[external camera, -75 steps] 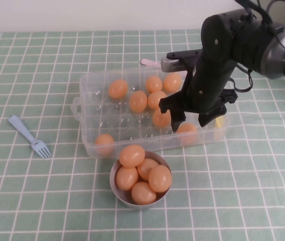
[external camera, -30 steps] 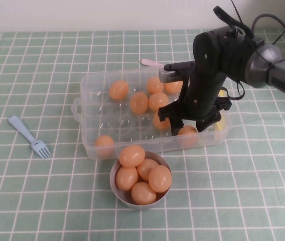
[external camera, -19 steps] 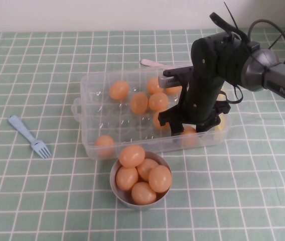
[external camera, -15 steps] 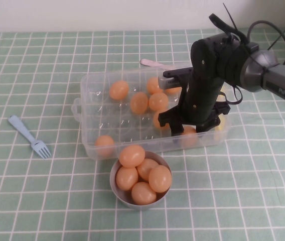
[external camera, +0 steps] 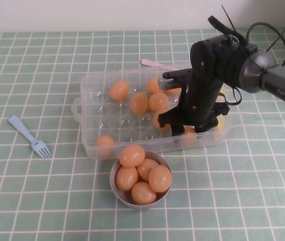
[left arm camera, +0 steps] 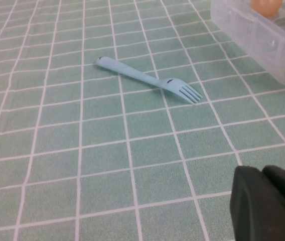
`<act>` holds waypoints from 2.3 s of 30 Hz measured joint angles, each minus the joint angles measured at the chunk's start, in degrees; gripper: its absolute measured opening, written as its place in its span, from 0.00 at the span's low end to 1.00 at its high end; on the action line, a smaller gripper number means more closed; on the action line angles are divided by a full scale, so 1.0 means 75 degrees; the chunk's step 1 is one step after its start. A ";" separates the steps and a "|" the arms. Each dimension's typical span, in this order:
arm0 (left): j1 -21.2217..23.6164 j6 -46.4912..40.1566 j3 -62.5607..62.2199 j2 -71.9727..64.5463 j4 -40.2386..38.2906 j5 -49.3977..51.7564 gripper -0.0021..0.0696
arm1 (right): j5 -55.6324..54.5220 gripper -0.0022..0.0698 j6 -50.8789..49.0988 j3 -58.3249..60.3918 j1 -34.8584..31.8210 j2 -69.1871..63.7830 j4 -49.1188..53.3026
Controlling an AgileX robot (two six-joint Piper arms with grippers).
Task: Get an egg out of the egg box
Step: Pick up the egg from the plastic box, then place the egg in the bowl
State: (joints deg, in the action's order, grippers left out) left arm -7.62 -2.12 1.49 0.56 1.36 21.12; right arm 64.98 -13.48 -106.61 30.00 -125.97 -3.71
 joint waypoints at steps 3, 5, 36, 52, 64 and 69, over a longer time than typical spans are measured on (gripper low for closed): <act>0.0000 0.0000 0.0000 0.0000 0.0000 0.0000 0.02 | 0.0000 0.60 0.0000 0.0000 0.0000 0.0000 0.0000; 0.0000 0.0000 0.0000 0.0000 0.0000 0.0000 0.02 | 0.0000 0.60 0.0005 0.0000 0.0000 0.0000 0.0000; 0.0000 0.0000 0.0000 0.0000 0.0014 0.0000 0.02 | 0.0177 0.60 0.0298 0.2265 0.1755 0.3765 0.0085; 0.0000 0.0000 0.0000 0.0000 0.0014 0.0000 0.02 | -0.1620 0.60 0.2513 0.3423 0.2749 0.3479 -0.1309; 0.0000 0.0000 0.0000 0.0000 0.0014 0.0000 0.02 | -0.2002 0.60 0.2608 0.3423 0.2749 0.3085 -0.1086; 0.0000 0.0000 0.0000 0.0000 0.0014 0.0000 0.02 | -0.2018 0.60 0.2608 0.3423 0.2749 0.2940 -0.0918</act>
State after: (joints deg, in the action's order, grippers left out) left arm -7.62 -2.12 1.49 0.56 1.46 21.12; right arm 49.85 6.07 -80.94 50.62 -103.92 -10.59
